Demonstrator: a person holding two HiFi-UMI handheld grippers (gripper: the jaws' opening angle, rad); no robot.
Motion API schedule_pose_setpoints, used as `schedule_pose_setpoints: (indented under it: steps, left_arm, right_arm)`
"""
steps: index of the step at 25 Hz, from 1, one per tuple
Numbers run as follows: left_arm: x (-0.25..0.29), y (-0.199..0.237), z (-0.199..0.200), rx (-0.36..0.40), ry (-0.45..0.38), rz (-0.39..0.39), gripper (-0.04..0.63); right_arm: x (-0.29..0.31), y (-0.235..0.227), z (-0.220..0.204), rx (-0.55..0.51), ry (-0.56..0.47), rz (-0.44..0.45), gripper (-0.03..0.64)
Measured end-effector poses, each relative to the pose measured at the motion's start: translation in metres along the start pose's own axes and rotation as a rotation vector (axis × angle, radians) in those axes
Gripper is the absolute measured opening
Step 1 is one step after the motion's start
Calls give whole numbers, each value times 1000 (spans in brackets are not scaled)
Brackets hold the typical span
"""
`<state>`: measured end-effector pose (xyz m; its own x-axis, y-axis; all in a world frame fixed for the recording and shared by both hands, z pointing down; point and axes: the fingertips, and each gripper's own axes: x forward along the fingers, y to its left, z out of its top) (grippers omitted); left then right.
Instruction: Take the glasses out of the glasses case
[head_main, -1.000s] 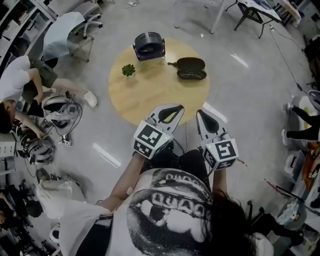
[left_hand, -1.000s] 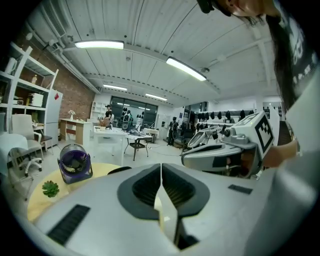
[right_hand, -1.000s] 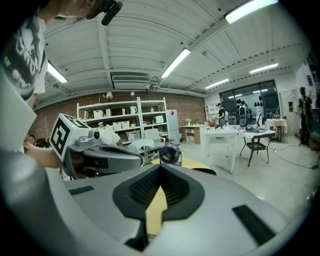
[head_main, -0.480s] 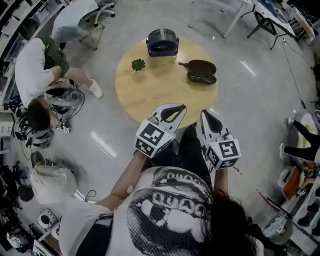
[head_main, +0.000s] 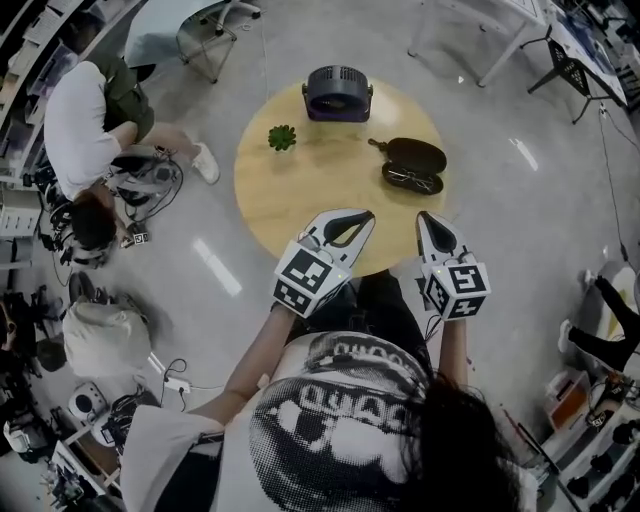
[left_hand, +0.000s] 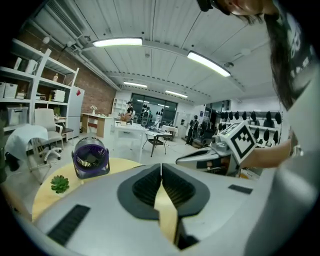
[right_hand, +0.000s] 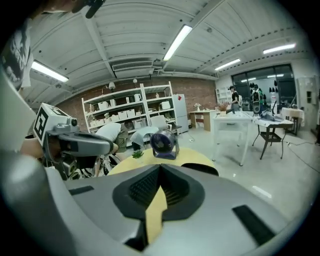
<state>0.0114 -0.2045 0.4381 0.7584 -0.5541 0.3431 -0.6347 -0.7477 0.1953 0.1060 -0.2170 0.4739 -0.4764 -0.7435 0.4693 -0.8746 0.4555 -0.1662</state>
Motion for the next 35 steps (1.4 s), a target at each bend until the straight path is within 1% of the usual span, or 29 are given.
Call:
schedule_pose_setpoints:
  steps: [5, 9, 12, 15, 17, 20, 22, 25, 28, 32, 35]
  left_arm:
    - [34, 11, 8, -15, 20, 42, 15]
    - [56, 13, 10, -23, 49, 58, 15]
    - [65, 12, 10, -33, 67, 72, 15]
    - [70, 13, 10, -40, 84, 92, 15]
    - [72, 14, 10, -47, 92, 106, 15]
    - [76, 17, 10, -55, 100, 121, 15]
    - [79, 20, 9, -59, 105, 130, 15]
    - [81, 22, 7, -65, 112, 137, 15]
    - [82, 23, 5, -68, 118, 137, 15]
    - [84, 25, 4, -66, 124, 134, 15]
    - [84, 25, 5, -62, 126, 132, 15]
  right_arm:
    - [34, -63, -17, 42, 81, -3, -4]
    - [62, -107, -38, 105, 161, -21, -3]
    - [82, -128, -58, 172, 234, -42, -1]
    - [99, -137, -79, 247, 305, -50, 58]
    - [107, -142, -90, 270, 338, -67, 65]
    - [114, -146, -102, 260, 388, -90, 105]
    - [119, -144, -108, 225, 422, -87, 140]
    - [124, -142, -113, 163, 450, -96, 155]
    - [126, -144, -116, 123, 473, -129, 176]
    - [125, -142, -122, 86, 505, -133, 182]
    - [125, -141, -125, 86, 502, -127, 175]
